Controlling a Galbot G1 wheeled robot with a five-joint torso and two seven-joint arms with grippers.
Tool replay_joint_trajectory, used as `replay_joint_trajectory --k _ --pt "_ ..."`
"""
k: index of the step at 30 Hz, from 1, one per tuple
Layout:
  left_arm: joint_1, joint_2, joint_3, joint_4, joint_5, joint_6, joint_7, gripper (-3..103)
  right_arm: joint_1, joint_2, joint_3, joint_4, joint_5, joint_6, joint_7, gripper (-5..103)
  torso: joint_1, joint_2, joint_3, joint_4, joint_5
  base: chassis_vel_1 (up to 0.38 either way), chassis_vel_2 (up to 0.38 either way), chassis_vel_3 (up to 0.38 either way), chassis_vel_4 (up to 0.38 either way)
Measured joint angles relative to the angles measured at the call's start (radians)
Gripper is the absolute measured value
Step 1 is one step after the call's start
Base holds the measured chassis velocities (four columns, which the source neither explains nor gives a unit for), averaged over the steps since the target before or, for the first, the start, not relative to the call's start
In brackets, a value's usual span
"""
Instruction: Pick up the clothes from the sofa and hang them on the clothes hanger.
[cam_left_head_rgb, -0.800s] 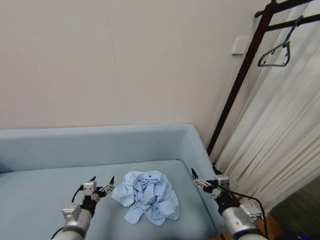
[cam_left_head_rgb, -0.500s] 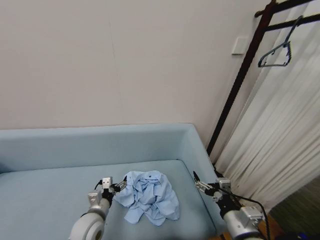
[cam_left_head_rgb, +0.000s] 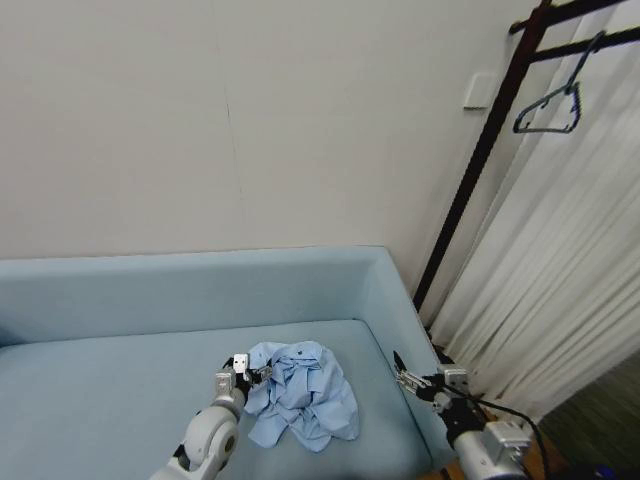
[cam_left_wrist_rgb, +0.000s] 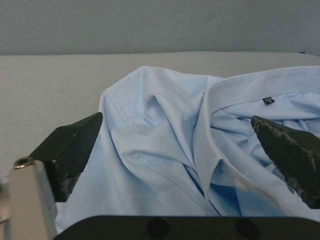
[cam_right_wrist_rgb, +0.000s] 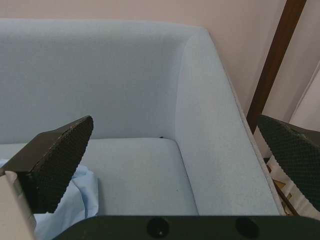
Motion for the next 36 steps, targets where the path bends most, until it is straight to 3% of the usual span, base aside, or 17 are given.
replay_joint_trajectory --k 4,7,10,16,19,20,24,31,34,36 --pt "0.011 -0.001 0.006 0.004 0.015 0.000 0.011 77 -0.002 0.005 -0.005 0.000 -0.005 0.002 0.000 100 0.000 0.000 0.000 0.0000 0.0000 0.000 0.000 0.000 0.000" --pt "0.016 -0.001 0.008 0.011 0.030 -0.004 0.026 72 -0.003 0.003 -0.005 0.000 -0.006 0.004 0.000 100 0.000 0.000 0.000 0.0000 -0.0001 0.000 0.000 0.000 0.000" --pt "0.021 0.002 0.015 0.020 0.045 -0.004 0.049 55 -0.004 -0.003 -0.001 0.000 -0.004 0.005 0.000 100 0.000 0.000 0.000 0.0000 0.0000 0.000 0.000 0.000 0.000" --pt "0.009 -0.003 0.036 0.049 0.064 -0.007 0.070 39 -0.004 -0.008 0.003 0.000 0.000 0.005 0.000 100 0.000 0.000 0.000 0.0000 -0.0002 0.000 0.000 0.000 0.000" --pt "-0.005 -0.006 0.046 0.076 0.070 -0.007 0.078 23 -0.004 -0.010 0.005 0.000 0.002 0.005 0.000 100 0.000 0.000 0.000 -0.0001 -0.0002 0.000 0.000 0.000 0.000" --pt "-0.009 -0.006 0.048 0.084 0.071 -0.009 0.080 23 -0.004 -0.010 0.005 0.000 0.003 0.005 0.000 100 0.000 0.000 0.000 -0.0001 -0.0001 0.000 0.000 0.000 0.000" --pt "-0.014 -0.007 0.048 0.098 0.071 -0.009 0.082 7 -0.005 -0.012 0.011 0.000 0.007 0.004 0.000 100 0.000 0.000 0.000 0.0000 -0.0001 0.000 0.000 0.000 0.000" --pt "-0.016 -0.007 0.043 0.099 0.077 -0.021 0.079 2 0.000 -0.026 0.016 0.000 0.032 0.000 0.018 100 0.000 0.000 0.000 -0.0001 -0.0002 0.000 0.000 0.000 0.000" --pt "-0.014 0.000 0.036 0.095 0.091 -0.065 0.087 2 0.011 -0.043 -0.007 0.000 0.060 -0.014 0.051 100 0.000 0.000 0.000 -0.0001 -0.0001 0.000 0.000 0.000 0.000" --pt "-0.009 0.017 0.032 0.092 0.118 -0.149 0.129 2 0.032 -0.066 -0.045 0.000 0.113 -0.044 0.094 100 0.000 0.000 0.000 -0.0001 -0.0001 0.000 0.000 0.000 0.000"
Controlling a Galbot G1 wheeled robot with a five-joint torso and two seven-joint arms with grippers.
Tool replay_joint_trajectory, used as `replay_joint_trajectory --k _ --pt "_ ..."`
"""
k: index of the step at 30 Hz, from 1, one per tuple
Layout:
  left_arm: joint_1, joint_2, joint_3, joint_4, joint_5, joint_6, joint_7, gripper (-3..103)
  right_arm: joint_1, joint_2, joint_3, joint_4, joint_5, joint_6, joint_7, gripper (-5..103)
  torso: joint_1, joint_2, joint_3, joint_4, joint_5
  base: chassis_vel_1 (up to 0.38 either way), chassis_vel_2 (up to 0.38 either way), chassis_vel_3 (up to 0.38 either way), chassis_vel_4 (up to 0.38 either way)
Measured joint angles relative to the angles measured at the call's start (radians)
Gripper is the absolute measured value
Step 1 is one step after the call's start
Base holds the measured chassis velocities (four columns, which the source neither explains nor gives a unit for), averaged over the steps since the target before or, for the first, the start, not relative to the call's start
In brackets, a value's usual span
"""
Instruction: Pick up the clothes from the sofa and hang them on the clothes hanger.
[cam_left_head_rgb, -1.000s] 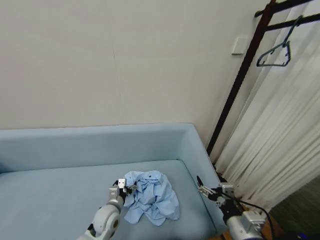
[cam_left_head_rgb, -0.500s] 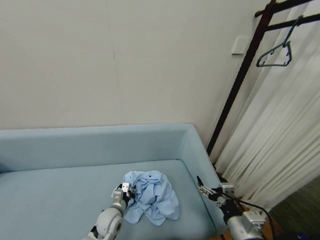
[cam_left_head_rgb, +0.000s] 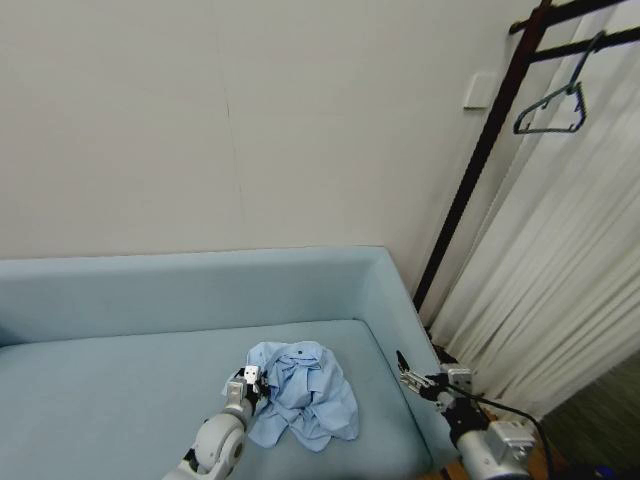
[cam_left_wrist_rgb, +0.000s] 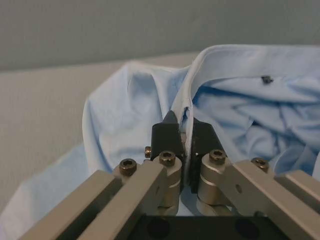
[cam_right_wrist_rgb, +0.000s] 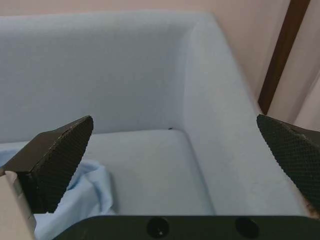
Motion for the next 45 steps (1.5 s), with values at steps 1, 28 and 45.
replay_joint_trajectory --k 1,28,45 --pt "0.004 0.011 -0.001 -0.003 0.020 -0.034 0.021 2 0.017 -0.016 -0.024 0.000 0.034 -0.016 0.023 100 0.000 0.000 0.000 0.0000 0.0000 0.000 0.000 0.000 0.000" --pt "-0.155 0.180 0.127 -0.018 0.072 -0.131 0.070 2 0.824 -0.151 -0.574 -0.553 1.052 -0.159 0.666 100 0.000 0.000 0.000 0.0000 0.0000 0.000 0.000 0.000 0.000" --pt "-0.172 0.182 0.136 -0.036 0.071 -0.131 0.073 2 0.841 -0.100 -0.556 -0.618 1.203 -0.160 0.743 65 0.000 0.000 0.000 0.0002 0.0000 0.000 0.000 0.000 0.000"
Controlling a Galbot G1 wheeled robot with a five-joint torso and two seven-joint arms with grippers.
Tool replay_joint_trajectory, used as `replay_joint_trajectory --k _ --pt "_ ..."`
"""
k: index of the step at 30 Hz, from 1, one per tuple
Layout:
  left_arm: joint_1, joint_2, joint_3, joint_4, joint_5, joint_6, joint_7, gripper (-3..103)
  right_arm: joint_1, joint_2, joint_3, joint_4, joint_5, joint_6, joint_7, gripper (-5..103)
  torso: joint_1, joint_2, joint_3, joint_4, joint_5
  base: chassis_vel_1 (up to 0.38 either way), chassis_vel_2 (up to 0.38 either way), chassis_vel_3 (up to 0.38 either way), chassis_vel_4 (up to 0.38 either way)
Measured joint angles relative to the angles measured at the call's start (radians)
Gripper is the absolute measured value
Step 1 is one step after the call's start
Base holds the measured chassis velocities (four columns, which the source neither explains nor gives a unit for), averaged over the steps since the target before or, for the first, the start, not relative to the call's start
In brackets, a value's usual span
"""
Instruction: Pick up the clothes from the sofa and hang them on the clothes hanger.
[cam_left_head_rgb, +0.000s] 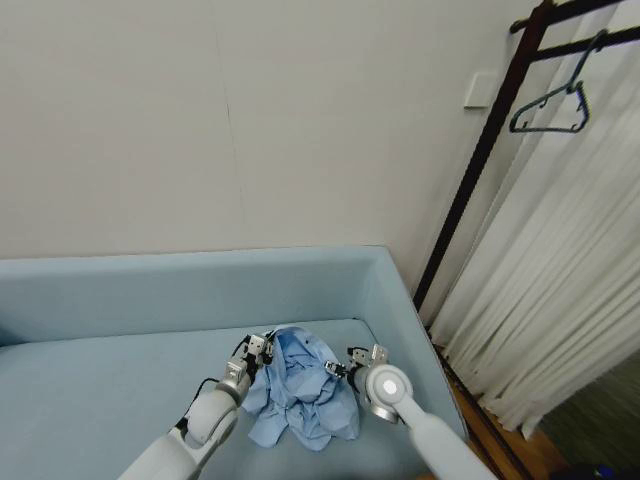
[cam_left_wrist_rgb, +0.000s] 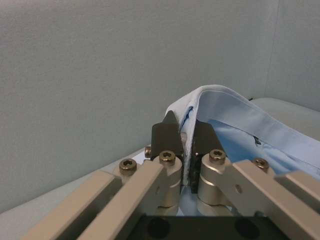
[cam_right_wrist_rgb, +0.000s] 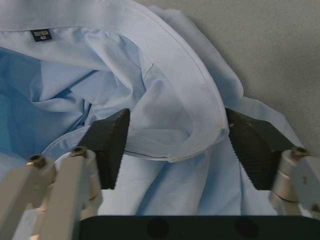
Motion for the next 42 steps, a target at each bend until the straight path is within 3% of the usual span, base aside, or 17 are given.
replay_joint_trajectory --k 4,5,7,9,13,17,21,30,34,35,38,42 --pt "-0.002 0.000 -0.004 -0.001 0.000 -0.004 0.001 2 -0.006 0.001 -0.003 0.008 0.002 0.000 -0.004 43 0.000 0.000 0.000 0.0000 0.0000 0.000 0.000 0.000 0.000" --pt "-0.002 0.000 -0.004 -0.001 0.000 -0.004 0.001 2 -0.006 0.001 -0.003 0.008 0.002 0.000 -0.004 43 0.000 0.000 0.000 0.0000 0.0000 0.000 0.000 0.000 0.000" --pt "-0.003 0.000 -0.005 -0.004 0.000 -0.006 0.002 2 -0.008 0.002 -0.010 0.010 -0.003 0.000 -0.009 32 0.000 0.000 0.000 -0.0001 0.0000 0.000 0.000 0.000 0.000" --pt "-0.004 0.000 -0.006 -0.005 0.000 -0.007 0.003 2 -0.008 0.003 -0.013 0.011 -0.004 0.001 -0.010 32 0.000 0.000 0.000 -0.0001 0.0000 0.000 0.000 0.000 0.000" --pt "-0.009 -0.001 -0.008 -0.007 0.000 -0.015 0.006 2 0.001 0.007 -0.027 0.011 -0.015 0.006 -0.012 11 0.000 0.000 0.000 0.0000 0.0000 0.000 0.000 0.000 0.000" --pt "-0.010 0.000 -0.010 -0.010 0.001 -0.020 0.008 2 0.009 0.006 -0.030 0.018 -0.046 0.015 -0.023 2 0.000 0.000 0.000 0.0000 0.0000 0.000 0.000 0.000 0.000" --pt "-0.011 0.004 -0.013 -0.015 0.001 -0.025 0.013 2 0.018 -0.004 -0.026 0.040 -0.074 0.023 -0.029 0 0.000 0.000 0.000 0.0000 0.0000 0.000 0.000 0.000 0.000" --pt "-0.034 0.028 -0.031 -0.056 -0.036 -0.038 -0.005 2 0.029 -0.084 -0.009 0.137 -0.280 0.042 -0.100 0 0.000 0.000 0.000 -0.0002 0.0002 0.000 0.000 0.000 0.000" --pt "-0.078 0.050 -0.053 -0.108 -0.108 -0.043 -0.054 2 0.077 -0.209 -0.008 0.230 -0.355 0.097 -0.164 0 0.000 0.000 0.000 -0.0001 0.0001 0.000 0.000 0.000 0.000" --pt "-0.078 0.050 -0.053 -0.108 -0.108 -0.043 -0.054 2 0.077 -0.209 -0.008 0.230 -0.355 0.097 -0.164 0 0.000 0.000 0.000 -0.0001 0.0001 0.000 0.000 0.000 0.000" --pt "-0.130 0.080 -0.076 -0.177 -0.205 -0.030 -0.086 2 0.158 -0.316 -0.003 0.302 -0.362 0.114 -0.245 0 0.000 0.000 0.000 -0.0004 0.0000 0.000 0.000 0.000 0.000" --pt "-0.171 0.155 -0.153 -0.277 -0.306 -0.017 -0.048 2 0.263 -0.399 0.013 0.354 -0.334 0.123 -0.329 0 0.000 0.000 0.000 -0.0002 0.0001 0.000 0.000 0.000 0.000"
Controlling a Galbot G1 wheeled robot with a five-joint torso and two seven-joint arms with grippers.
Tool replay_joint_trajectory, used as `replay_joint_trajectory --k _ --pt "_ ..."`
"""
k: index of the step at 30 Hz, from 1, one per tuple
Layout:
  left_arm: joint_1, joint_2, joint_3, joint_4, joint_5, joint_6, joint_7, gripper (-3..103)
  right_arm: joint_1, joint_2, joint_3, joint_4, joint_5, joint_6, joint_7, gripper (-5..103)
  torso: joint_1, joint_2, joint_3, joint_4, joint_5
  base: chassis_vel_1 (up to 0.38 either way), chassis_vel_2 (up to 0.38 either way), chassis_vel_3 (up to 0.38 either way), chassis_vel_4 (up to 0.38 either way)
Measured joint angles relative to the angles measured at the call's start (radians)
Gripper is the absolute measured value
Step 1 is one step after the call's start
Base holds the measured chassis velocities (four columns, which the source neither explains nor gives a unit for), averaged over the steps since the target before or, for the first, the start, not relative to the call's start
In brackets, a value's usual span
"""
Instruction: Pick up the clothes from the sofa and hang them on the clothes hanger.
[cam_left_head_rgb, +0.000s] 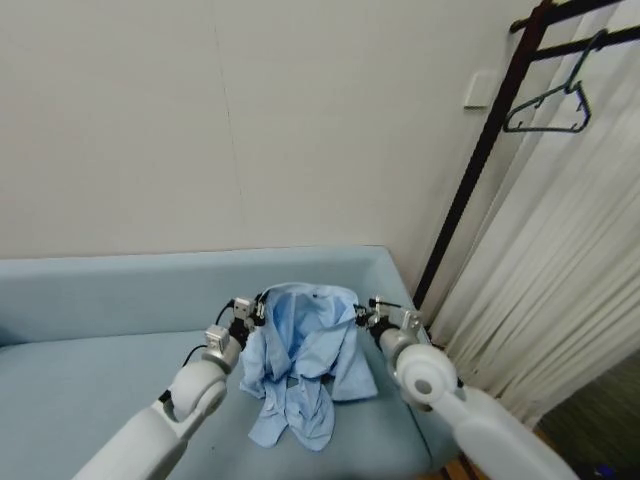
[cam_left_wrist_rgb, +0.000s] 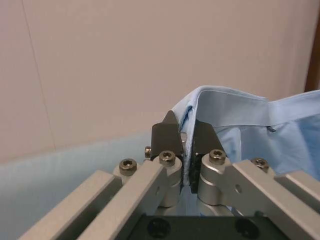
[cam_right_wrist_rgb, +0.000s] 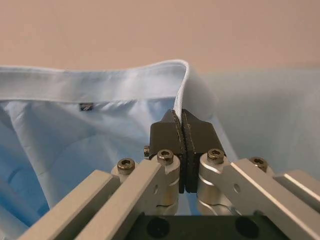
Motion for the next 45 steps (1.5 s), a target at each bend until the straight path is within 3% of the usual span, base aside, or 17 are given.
replay_joint_trajectory --k 4,6,7,10,15,16,22,23,27,28,30,32,33,35,37,41,45 --pt "-0.027 0.099 -0.089 -0.113 -0.121 0.003 0.022 2 0.106 -0.054 0.008 0.041 0.101 0.007 -0.040 0 0.000 0.000 0.000 0.0004 -0.0001 0.000 0.000 0.000 0.000" --pt "-0.080 0.184 -0.133 -0.195 -0.236 0.012 -0.008 2 0.214 -0.089 0.015 0.071 0.209 0.008 -0.050 0 0.000 0.000 0.000 0.0003 0.0001 0.000 0.000 0.000 0.000" --pt "-0.080 0.184 -0.133 -0.195 -0.236 0.012 -0.008 2 0.214 -0.089 0.015 0.071 0.209 0.008 -0.050 0 0.000 0.000 0.000 0.0003 0.0001 0.000 0.000 0.000 0.000" --pt "-0.192 0.259 -0.153 -0.259 -0.375 0.035 -0.068 2 0.381 -0.125 0.016 0.099 0.352 0.009 -0.051 0 0.000 0.000 0.000 0.0003 -0.0002 0.000 0.000 0.000 0.000" --pt "-0.331 0.323 -0.187 -0.310 -0.550 0.072 -0.113 2 0.537 -0.188 0.026 0.107 0.506 0.009 -0.069 0 0.000 0.000 0.000 -0.0003 -0.0001 0.000 0.000 0.000 0.000" --pt "-0.331 0.323 -0.187 -0.310 -0.550 0.072 -0.113 2 0.537 -0.188 0.026 0.107 0.506 0.009 -0.069 0 0.000 0.000 0.000 -0.0003 -0.0001 0.000 0.000 0.000 0.000" --pt "-0.350 0.410 -0.391 -0.341 -0.753 0.110 -0.141 2 0.704 -0.325 0.078 0.121 0.731 -0.027 -0.124 0 0.000 0.000 0.000 0.0004 -0.0004 0.000 0.000 0.000 0.000" --pt "-0.350 0.410 -0.391 -0.341 -0.753 0.110 -0.141 2 0.704 -0.325 0.078 0.121 0.731 -0.027 -0.124 0 0.000 0.000 0.000 0.0004 -0.0004 0.000 0.000 0.000 0.000" --pt "-0.353 0.448 -0.513 -0.340 -0.916 0.146 -0.185 2 0.728 -0.446 0.146 0.139 0.872 -0.067 -0.167 0 0.000 0.000 0.000 -0.0003 0.0002 0.000 0.000 0.000 0.000" --pt "-0.353 0.448 -0.513 -0.340 -0.916 0.146 -0.185 2 0.728 -0.446 0.146 0.139 0.872 -0.067 -0.167 0 0.000 0.000 0.000 -0.0003 0.0002 0.000 0.000 0.000 0.000" --pt "-0.356 0.461 -0.558 -0.338 -1.005 0.169 -0.215 2 0.740 -0.486 0.168 0.145 0.947 -0.076 -0.174 0 0.000 0.000 0.000 -0.0002 0.0002 0.000 0.000 0.000 0.000" --pt "-0.368 0.475 -0.591 -0.337 -1.144 0.212 -0.305 2 0.761 -0.538 0.181 0.152 1.013 -0.083 -0.195 0 0.000 0.000 0.000 0.0003 0.0000 0.000 0.000 0.000 0.000" --pt "-0.368 0.475 -0.591 -0.337 -1.144 0.212 -0.305 2 0.761 -0.538 0.181 0.152 1.013 -0.083 -0.195 0 0.000 0.000 0.000 0.0003 0.0000 0.000 0.000 0.000 0.000" --pt "-0.369 0.484 -0.583 -0.336 -1.237 0.226 -0.376 2 0.773 -0.593 0.192 0.157 1.066 -0.094 -0.214 0 0.000 0.000 0.000 0.0005 -0.0002 0.000 0.000 0.000 0.000" --pt "-0.361 0.480 -0.552 -0.335 -1.271 0.227 -0.373 2 0.774 -0.647 0.198 0.169 1.110 -0.108 -0.210 0 0.000 0.000 0.000 -0.0004 -0.0003 0.000 0.000 0.000 0.000" --pt "-0.352 0.467 -0.526 -0.334 -1.363 0.217 -0.360 2 0.768 -0.675 0.188 0.184 1.151 -0.131 -0.175 0 0.000 0.000 0.000 -0.0003 0.0002 0.000 0.000 0.000 0.000" --pt "-0.329 0.421 -0.489 -0.333 -1.454 0.220 -0.425 2 0.731 -0.655 0.152 0.194 1.180 -0.178 -0.104 0 0.000 0.000 0.000 0.0000 -0.0002 0.000 0.000 0.000 0.000"
